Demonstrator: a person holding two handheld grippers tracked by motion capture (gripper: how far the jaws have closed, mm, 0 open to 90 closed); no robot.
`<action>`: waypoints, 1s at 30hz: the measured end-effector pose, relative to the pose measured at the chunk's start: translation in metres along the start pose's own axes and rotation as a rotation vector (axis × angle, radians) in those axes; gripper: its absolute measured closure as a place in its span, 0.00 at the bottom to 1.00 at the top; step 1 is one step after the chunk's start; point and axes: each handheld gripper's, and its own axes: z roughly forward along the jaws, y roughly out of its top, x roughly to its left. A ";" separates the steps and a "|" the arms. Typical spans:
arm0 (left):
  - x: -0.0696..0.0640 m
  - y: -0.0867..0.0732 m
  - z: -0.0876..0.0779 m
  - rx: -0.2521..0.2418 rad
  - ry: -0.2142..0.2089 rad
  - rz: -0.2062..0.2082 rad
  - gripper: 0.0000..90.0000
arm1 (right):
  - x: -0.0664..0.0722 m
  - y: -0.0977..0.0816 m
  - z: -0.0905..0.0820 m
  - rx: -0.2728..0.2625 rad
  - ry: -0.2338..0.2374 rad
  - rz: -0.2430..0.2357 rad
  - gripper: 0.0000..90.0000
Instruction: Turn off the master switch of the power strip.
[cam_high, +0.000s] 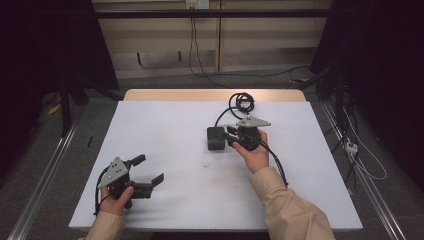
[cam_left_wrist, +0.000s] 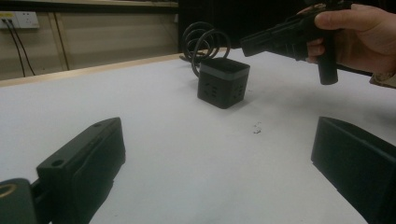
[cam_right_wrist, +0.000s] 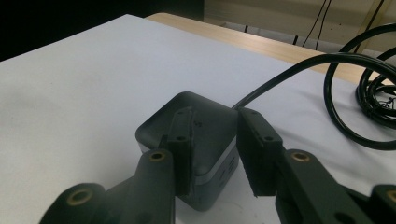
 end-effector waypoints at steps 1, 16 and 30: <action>0.000 0.000 0.000 0.000 -0.001 0.000 0.03 | 0.000 0.000 0.000 0.000 0.003 0.002 0.78; 0.000 0.000 0.000 0.002 -0.005 0.002 0.03 | 0.002 0.002 0.006 0.004 0.033 0.004 0.84; 0.000 0.000 0.001 0.006 -0.005 0.003 0.03 | 0.000 0.000 0.010 0.008 0.052 0.018 0.89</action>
